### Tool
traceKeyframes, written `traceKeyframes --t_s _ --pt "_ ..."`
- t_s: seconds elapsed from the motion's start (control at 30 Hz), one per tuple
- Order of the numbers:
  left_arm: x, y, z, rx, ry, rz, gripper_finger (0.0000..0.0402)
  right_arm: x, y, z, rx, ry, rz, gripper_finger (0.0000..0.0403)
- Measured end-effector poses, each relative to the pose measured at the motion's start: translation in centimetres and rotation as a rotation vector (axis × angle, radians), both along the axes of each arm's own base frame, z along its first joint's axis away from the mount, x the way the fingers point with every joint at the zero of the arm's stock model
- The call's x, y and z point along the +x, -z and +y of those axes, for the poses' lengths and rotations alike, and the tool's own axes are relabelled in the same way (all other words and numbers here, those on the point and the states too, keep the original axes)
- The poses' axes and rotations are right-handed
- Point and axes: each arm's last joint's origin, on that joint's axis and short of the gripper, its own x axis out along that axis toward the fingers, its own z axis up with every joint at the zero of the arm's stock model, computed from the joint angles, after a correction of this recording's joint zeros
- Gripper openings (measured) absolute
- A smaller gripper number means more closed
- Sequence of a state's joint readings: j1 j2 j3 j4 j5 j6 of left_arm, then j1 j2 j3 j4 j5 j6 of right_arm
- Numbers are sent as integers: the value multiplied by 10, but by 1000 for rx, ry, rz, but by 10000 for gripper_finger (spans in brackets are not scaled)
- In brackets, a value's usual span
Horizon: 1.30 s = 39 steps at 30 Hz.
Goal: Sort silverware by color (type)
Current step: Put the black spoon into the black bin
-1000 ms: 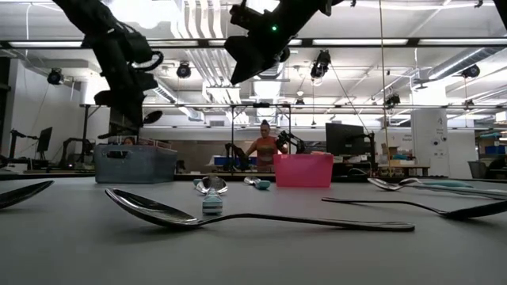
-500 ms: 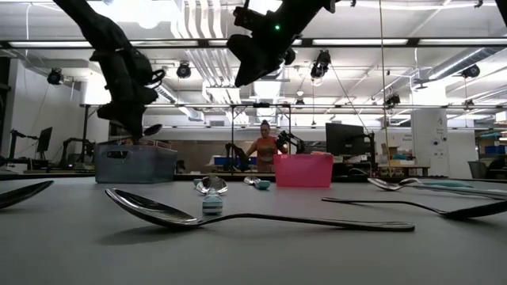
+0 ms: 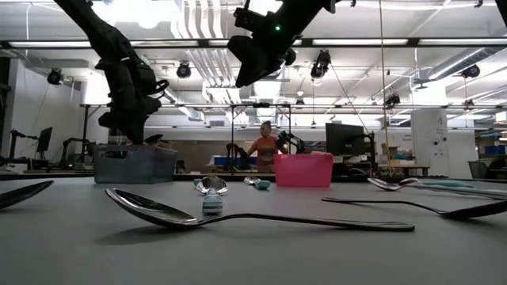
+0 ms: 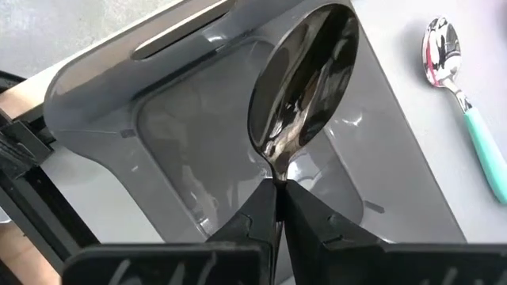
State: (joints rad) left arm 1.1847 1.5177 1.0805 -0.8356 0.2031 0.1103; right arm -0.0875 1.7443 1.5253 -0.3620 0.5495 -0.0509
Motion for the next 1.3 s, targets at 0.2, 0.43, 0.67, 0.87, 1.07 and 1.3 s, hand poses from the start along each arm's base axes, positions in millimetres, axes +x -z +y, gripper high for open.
traceKeyframes --t_s 0.2,0.43,0.67,0.87,1.07,1.3 --pt "2 -2 1 -2 -55 -18 0 0 0 0 0 0 1 132" --pt "3 0 3 -1 -92 -33 0 0 0 0 9 8 -5 132" --pt "4 5 1 -2 -102 -38 0 -2 2 1 23 16 17 132" --pt "10 6 0 11 -85 -48 0 -5 5 1 39 28 45 132" --pt "11 6 0 18 -88 -53 11 -5 5 1 42 31 41 132" --pt "12 6 0 18 -91 -55 13 -5 5 1 54 42 29 132"
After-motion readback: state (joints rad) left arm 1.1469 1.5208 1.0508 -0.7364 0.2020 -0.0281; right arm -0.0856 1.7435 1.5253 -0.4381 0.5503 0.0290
